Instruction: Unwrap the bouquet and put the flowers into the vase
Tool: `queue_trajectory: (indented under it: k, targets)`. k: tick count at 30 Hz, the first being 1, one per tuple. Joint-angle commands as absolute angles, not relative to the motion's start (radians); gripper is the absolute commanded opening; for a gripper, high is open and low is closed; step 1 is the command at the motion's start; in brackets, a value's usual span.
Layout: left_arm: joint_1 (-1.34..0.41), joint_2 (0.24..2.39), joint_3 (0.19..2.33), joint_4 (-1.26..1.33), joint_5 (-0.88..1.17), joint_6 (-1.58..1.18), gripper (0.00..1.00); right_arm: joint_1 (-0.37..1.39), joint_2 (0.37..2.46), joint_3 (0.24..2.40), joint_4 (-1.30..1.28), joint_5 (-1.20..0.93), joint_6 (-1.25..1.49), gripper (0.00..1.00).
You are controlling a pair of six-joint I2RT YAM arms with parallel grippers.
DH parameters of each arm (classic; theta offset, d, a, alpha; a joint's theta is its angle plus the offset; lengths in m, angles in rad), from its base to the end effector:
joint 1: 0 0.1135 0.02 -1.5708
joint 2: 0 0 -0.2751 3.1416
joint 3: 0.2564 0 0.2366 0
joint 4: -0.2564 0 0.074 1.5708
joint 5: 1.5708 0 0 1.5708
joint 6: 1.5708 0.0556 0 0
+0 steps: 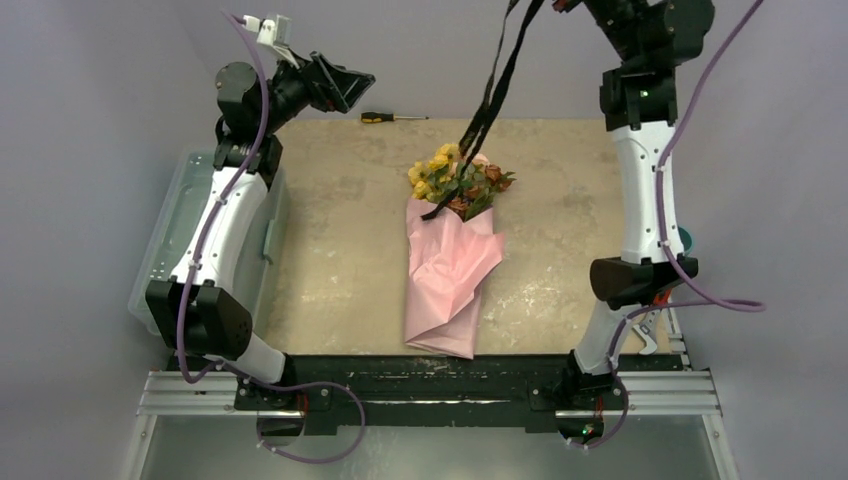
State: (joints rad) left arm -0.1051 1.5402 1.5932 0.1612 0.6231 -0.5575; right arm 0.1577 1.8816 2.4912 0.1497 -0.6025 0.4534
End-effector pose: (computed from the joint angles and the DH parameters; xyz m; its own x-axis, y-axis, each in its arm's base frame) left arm 0.3480 -0.0693 0.4858 -0.1657 -0.4145 -0.8948 0.6653 0.6227 -0.4117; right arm 0.3351 0.0852 0.6381 0.3767 0.4253 -0.8229 -0.7790 0.6261 -0.0330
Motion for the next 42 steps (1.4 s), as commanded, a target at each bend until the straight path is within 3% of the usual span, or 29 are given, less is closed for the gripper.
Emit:
queue_trajectory:
  k: [1, 17, 31, 42]
  targets:
    - [-0.104, 1.544, 1.584, 0.172, 0.623, -0.53, 1.0, 0.086, 1.835, 2.512, 0.184, -0.47, 0.392, 0.0]
    - [-0.106, 1.578, 1.554, 0.187, 0.647, -0.538, 1.0, -0.255, 1.83, 2.479, 0.184, -0.369, 0.253, 0.0]
    - [-0.153, 1.58, 1.49, 0.058, 0.642, -0.342, 1.0, -0.293, 1.878, 2.176, 0.071, -0.424, 0.038, 0.0]
    - [-0.285, 1.53, 1.39, -0.129, 0.569, -0.039, 1.0, -0.296, 1.906, 1.952, -0.205, -0.413, -0.136, 0.0]
